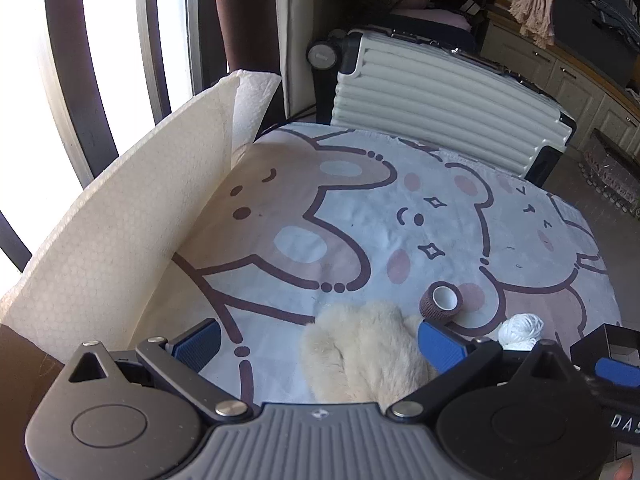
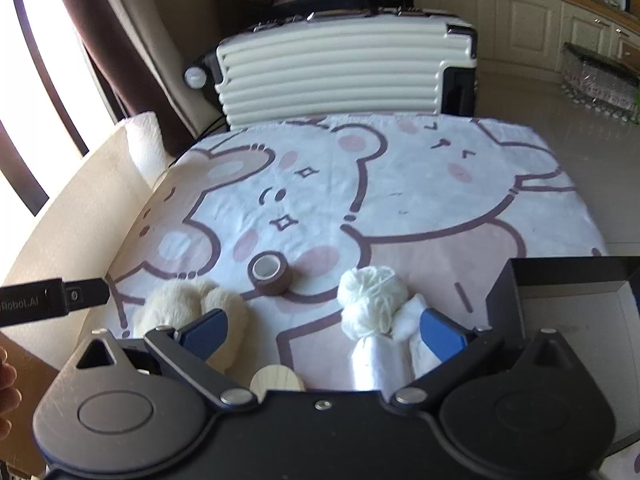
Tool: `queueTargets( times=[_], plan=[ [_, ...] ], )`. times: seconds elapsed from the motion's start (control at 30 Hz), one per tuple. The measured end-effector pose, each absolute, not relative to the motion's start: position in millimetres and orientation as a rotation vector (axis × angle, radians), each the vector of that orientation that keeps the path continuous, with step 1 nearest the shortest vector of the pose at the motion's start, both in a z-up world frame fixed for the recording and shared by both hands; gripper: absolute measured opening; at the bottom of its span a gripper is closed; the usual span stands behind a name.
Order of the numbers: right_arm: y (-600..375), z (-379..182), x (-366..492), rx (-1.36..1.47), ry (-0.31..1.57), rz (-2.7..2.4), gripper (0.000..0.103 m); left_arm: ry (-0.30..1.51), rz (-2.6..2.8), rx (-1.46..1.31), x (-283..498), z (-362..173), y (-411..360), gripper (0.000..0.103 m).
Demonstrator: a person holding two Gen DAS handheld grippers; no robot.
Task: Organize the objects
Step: 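Lower the left tool onto the cream plush while the right tool grasps the wooden board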
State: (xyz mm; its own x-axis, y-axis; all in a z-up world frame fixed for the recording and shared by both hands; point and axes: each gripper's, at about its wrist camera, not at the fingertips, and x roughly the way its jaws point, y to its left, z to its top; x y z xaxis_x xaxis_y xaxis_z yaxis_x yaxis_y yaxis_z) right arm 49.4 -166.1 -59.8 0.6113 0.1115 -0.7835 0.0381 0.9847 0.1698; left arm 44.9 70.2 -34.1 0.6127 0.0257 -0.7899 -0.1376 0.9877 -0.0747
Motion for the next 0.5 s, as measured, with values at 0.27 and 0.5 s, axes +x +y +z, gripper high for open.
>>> queueTargets(
  times=[0.27,0.5],
  plan=[
    [-146,-85,67,0.161,1.084,0.134,0.100,0.976,0.095,-0.203,57,-51,76,0.103],
    [-137,-115,79,0.163,1.269,0.157,0.069,0.999,0.067,-0.327,66,-62,77,0.103]
  ],
)
